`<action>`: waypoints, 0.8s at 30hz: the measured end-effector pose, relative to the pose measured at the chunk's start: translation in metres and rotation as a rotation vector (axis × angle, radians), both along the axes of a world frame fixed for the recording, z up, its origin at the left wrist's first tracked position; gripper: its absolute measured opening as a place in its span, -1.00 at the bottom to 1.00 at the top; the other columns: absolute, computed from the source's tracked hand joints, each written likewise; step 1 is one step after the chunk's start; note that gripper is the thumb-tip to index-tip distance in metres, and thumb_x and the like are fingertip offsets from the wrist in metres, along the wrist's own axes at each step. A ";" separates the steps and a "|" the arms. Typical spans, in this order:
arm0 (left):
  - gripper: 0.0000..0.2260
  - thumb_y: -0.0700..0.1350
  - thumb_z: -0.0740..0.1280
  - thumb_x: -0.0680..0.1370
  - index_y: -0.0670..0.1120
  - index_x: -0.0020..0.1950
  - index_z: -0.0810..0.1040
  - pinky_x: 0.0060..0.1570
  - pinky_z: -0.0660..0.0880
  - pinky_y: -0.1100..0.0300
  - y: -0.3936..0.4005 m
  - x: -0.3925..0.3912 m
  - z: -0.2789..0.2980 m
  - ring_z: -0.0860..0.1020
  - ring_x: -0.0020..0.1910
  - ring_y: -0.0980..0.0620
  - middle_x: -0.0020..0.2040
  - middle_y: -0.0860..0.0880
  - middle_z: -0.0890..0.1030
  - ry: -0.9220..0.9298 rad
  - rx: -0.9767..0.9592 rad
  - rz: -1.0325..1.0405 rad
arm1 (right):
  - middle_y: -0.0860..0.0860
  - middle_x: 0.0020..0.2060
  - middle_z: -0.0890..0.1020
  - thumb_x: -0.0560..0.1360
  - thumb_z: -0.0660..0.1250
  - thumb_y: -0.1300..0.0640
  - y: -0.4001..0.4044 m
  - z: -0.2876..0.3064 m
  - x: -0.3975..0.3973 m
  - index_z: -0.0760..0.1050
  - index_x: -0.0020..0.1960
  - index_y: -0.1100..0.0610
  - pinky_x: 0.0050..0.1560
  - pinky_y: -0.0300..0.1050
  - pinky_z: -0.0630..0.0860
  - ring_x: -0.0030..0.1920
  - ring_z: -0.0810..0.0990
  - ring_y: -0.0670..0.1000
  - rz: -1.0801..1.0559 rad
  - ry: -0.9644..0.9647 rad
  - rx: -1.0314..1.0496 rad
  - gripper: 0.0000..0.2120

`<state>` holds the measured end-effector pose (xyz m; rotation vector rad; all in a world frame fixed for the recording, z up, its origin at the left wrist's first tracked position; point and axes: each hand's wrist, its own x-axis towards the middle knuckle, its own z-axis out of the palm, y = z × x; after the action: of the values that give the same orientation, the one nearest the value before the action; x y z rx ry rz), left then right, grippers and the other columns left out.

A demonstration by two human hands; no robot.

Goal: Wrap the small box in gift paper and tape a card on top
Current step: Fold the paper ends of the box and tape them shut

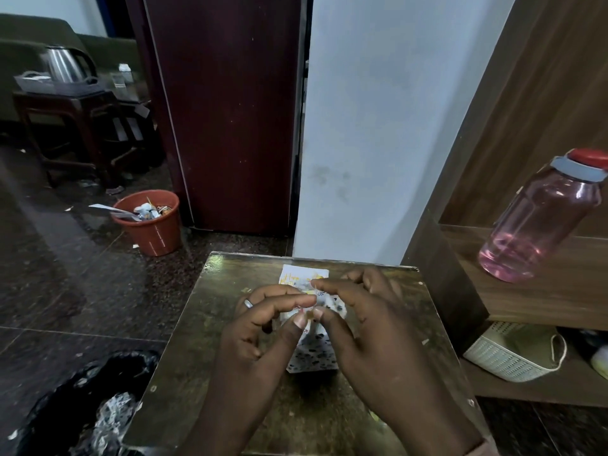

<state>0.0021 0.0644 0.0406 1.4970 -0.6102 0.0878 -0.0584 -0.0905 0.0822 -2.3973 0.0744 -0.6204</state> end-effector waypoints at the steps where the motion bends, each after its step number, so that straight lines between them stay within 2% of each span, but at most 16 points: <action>1: -0.80 0.04 0.38 0.56 0.10 0.13 0.73 0.23 0.50 -0.07 0.000 0.000 0.001 0.60 0.26 -0.12 0.17 -0.04 0.65 0.001 0.001 0.000 | -0.26 0.03 0.45 0.58 0.41 0.01 0.001 0.000 0.001 0.57 0.27 -0.20 0.16 -0.26 0.40 0.18 0.43 -0.15 0.000 -0.014 0.004 -0.72; 9: -0.80 0.03 0.38 0.55 0.05 0.11 0.73 0.15 0.51 -0.33 0.001 0.000 0.000 0.62 0.16 -0.13 0.12 -0.07 0.66 0.040 -0.018 -0.007 | -0.27 -0.05 0.57 0.51 0.50 0.09 0.000 0.004 0.003 0.66 0.02 -0.16 0.10 -0.25 0.43 0.14 0.53 -0.14 0.035 -0.060 0.151 -0.84; 12: -0.81 0.02 0.38 0.55 0.03 0.07 0.73 0.13 0.51 -0.34 0.001 0.003 0.000 0.63 0.15 -0.13 0.10 -0.07 0.67 0.041 -0.026 -0.016 | -0.29 0.01 0.57 0.49 0.51 0.10 -0.003 0.004 0.004 0.61 0.08 -0.20 0.11 -0.24 0.42 0.19 0.51 -0.15 0.054 -0.020 0.169 -0.74; 14: -0.82 0.02 0.37 0.55 0.04 0.06 0.73 0.11 0.53 -0.28 0.000 0.004 -0.001 0.63 0.16 -0.13 0.09 -0.06 0.68 0.040 -0.022 -0.018 | -0.30 0.07 0.56 0.50 0.51 0.10 -0.005 0.004 0.004 0.56 0.20 -0.26 0.17 -0.31 0.39 0.24 0.48 -0.15 0.075 -0.007 0.149 -0.63; 15: -0.83 0.02 0.38 0.55 0.05 0.06 0.73 0.08 0.55 -0.20 0.001 0.004 -0.001 0.63 0.16 -0.13 0.09 -0.06 0.68 0.043 -0.020 -0.017 | -0.30 0.08 0.56 0.51 0.50 0.10 -0.005 0.004 0.004 0.57 0.20 -0.27 0.18 -0.34 0.38 0.25 0.48 -0.16 0.086 -0.007 0.144 -0.64; 17: -0.83 0.02 0.38 0.54 0.06 0.05 0.73 0.03 0.58 -0.02 0.002 0.005 0.000 0.63 0.16 -0.13 0.09 -0.05 0.67 0.066 -0.025 -0.025 | -0.30 0.02 0.59 0.51 0.50 0.10 -0.003 0.003 0.006 0.62 0.08 -0.23 0.15 -0.30 0.40 0.20 0.50 -0.16 0.083 -0.019 0.166 -0.75; 20: -0.80 0.05 0.40 0.53 0.04 0.07 0.73 0.11 0.57 -0.08 0.002 0.005 0.000 0.62 0.18 -0.13 0.12 -0.05 0.66 0.085 -0.009 -0.026 | -0.28 -0.07 0.64 0.46 0.54 0.08 -0.001 -0.001 0.008 0.63 -0.06 -0.16 0.07 -0.11 0.49 0.09 0.57 -0.14 0.035 -0.039 0.263 -0.83; 24: -0.81 0.04 0.42 0.50 0.03 0.04 0.74 -0.01 0.60 0.10 0.002 0.002 0.005 0.62 0.11 -0.12 0.08 -0.06 0.65 0.122 -0.041 -0.042 | -0.28 -0.05 0.62 0.48 0.52 0.09 -0.001 -0.001 0.007 0.62 -0.04 -0.15 0.07 -0.18 0.43 0.13 0.54 -0.13 0.043 -0.022 0.227 -0.84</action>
<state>0.0044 0.0663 0.0455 1.4381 -0.5381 -0.0235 -0.0518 -0.0912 0.0815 -2.1669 0.0795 -0.5855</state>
